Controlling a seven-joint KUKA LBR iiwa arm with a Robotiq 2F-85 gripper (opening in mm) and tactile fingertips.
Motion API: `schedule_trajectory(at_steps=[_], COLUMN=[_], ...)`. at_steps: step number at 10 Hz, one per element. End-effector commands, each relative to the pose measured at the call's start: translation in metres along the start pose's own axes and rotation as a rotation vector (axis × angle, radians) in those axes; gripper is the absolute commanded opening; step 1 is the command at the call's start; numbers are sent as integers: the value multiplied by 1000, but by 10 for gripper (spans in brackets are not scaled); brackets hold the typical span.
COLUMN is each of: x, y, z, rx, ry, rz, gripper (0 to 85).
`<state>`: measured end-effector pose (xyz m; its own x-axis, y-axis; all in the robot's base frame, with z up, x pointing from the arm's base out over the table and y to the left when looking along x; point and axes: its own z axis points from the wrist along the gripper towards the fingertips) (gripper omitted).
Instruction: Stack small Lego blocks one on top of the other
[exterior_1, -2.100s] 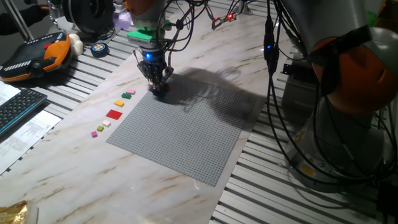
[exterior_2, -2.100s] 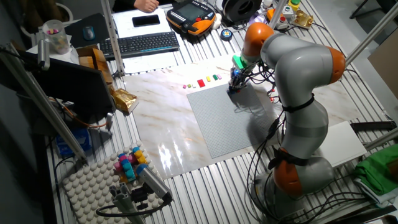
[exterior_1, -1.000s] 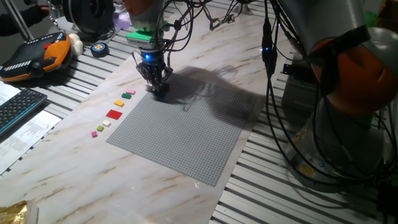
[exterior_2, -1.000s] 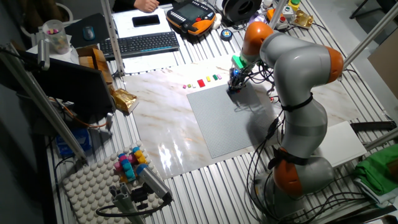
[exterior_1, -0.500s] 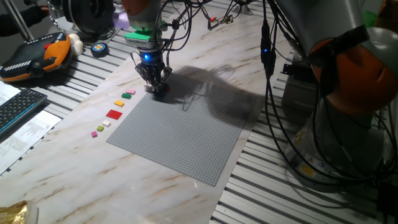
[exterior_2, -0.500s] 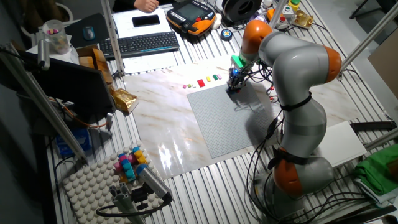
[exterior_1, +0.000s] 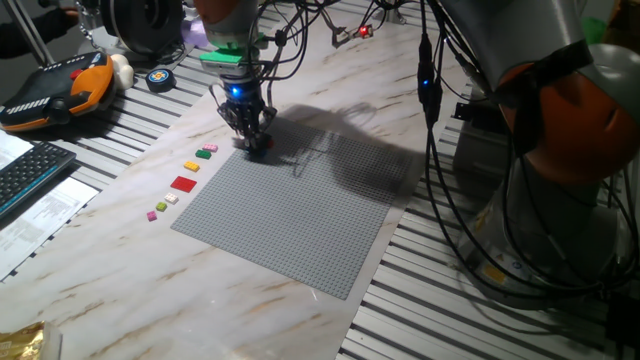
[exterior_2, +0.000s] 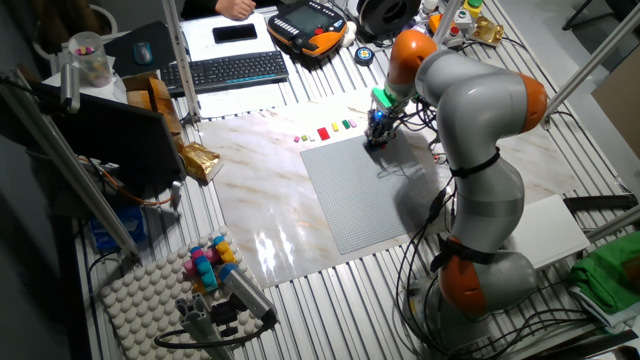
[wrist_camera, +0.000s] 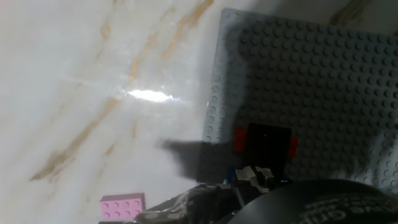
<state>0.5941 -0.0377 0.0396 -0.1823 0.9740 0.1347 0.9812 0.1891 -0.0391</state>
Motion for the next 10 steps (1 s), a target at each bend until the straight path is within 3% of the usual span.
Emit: schedule_trajectory(at_steps=[1,6,8,10], x=[0,-1,0,1], y=[0,-1,-2,-1], z=[-1,-8,-12,-14], rx=[-1,18,22,8], ry=[0,-3,-47,-111], rz=[0,-30,-71,-101], gripper=[7,7,7,7])
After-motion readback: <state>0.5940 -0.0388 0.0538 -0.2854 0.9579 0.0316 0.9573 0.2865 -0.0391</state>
